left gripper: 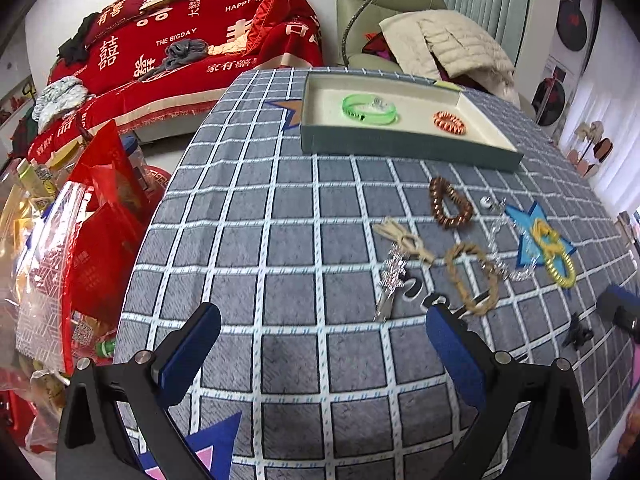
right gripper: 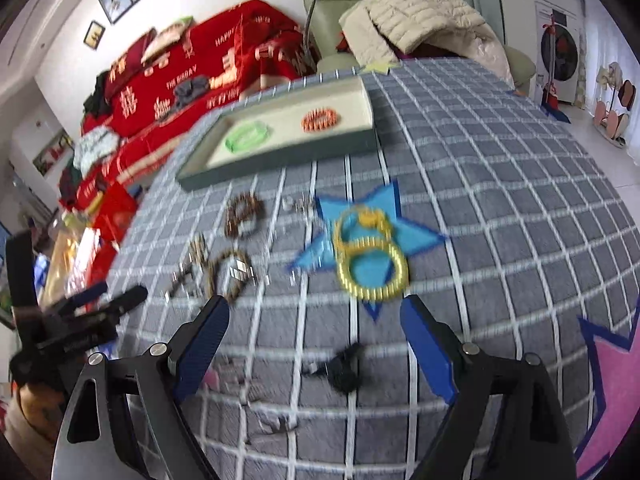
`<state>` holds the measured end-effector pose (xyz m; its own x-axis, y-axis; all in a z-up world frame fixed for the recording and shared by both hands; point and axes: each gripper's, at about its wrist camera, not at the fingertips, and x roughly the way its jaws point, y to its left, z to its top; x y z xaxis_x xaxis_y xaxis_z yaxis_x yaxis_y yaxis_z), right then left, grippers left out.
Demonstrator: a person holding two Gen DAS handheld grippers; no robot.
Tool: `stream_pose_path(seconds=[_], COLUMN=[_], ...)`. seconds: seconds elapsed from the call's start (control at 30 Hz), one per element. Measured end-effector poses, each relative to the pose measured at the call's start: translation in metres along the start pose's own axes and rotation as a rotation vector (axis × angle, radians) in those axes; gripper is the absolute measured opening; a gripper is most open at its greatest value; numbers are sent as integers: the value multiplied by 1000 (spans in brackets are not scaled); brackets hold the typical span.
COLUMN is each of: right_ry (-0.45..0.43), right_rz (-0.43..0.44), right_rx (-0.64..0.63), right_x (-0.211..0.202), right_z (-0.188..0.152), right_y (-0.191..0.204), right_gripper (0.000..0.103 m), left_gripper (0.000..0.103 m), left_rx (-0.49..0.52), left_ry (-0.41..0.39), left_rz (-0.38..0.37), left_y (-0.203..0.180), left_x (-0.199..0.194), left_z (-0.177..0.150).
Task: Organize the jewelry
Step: 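Move the left tool to the silver star hairpin while the right tool reaches the black hair clip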
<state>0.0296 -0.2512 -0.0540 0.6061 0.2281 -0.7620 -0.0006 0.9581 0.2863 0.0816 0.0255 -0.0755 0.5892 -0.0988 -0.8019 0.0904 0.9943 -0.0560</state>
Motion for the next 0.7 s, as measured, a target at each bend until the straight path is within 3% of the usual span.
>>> stream_pose_path(seconds=[0.33, 0.7], right_ry=[71, 93], right_rz=[-80, -122], right_rx=[-1, -55], right_x=[8, 21], right_z=[-36, -34], right_y=[-7, 4], right_gripper=[90, 90], left_gripper=[103, 103], left_rx=[43, 91], left_ry=[31, 18], left_rz=[-1, -22], left_y=[-11, -22], left_x=[11, 24], left_z=[-1, 15])
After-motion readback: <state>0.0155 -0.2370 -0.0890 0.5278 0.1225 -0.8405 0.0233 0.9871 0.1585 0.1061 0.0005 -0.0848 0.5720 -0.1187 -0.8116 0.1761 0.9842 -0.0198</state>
